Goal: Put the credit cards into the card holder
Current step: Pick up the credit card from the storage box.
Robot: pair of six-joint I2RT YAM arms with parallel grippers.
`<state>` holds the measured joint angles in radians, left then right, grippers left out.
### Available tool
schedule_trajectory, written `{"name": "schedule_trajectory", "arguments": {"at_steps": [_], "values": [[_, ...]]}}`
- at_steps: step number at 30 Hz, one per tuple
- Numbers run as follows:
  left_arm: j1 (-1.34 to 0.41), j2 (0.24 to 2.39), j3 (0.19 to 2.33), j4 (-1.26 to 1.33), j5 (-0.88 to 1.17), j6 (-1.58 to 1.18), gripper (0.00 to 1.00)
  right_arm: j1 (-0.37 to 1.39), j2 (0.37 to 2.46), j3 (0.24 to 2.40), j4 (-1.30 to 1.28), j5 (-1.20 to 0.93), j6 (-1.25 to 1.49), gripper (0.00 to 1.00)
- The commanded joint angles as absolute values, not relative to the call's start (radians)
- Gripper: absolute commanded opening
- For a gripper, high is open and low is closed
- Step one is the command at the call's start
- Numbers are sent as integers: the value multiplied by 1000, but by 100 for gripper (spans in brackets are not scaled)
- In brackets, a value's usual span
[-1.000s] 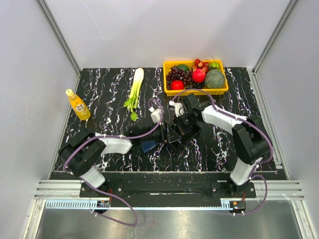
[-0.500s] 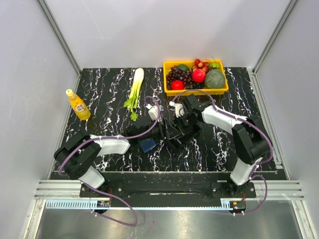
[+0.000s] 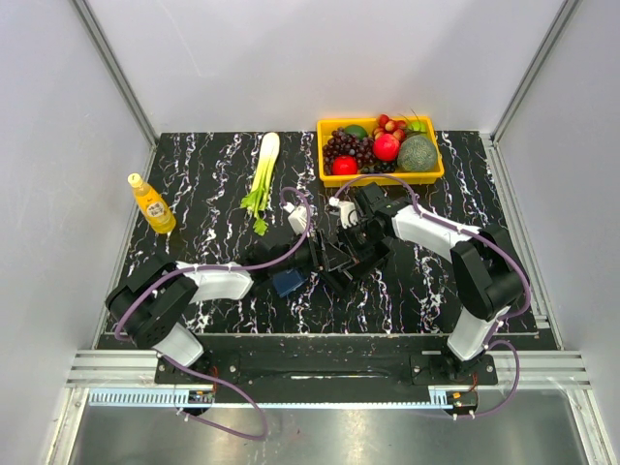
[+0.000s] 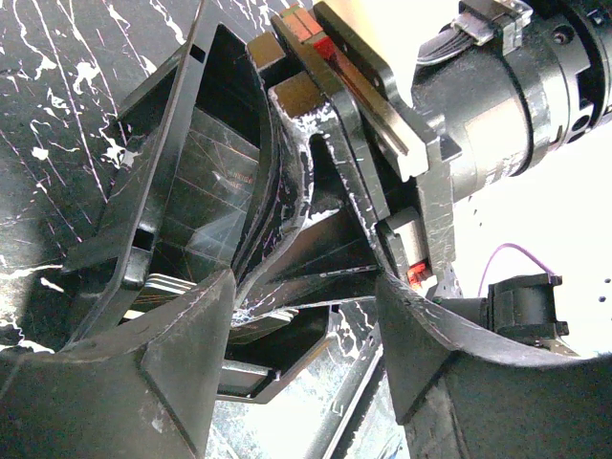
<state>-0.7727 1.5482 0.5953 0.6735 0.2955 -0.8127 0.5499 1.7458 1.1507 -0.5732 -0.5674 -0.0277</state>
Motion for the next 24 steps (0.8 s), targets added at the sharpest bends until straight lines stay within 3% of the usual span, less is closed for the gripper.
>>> {"name": "schedule_trajectory", "arguments": {"at_steps": [1,14,18,24], "values": [[-770,1520,583,735,272,-816,64,554,1721,1147,-560,-577,-14,14],[-770,1565,578,729,301,-831,58,551,1710,1135,-540,-609,-6,19],[-769,1566,581,729,304,-834,58,551,1721,1126,-538,-621,-5,9],[-770,1563,581,726,305,-833,58,548,1707,1127,-537,-633,-11,4]]}}
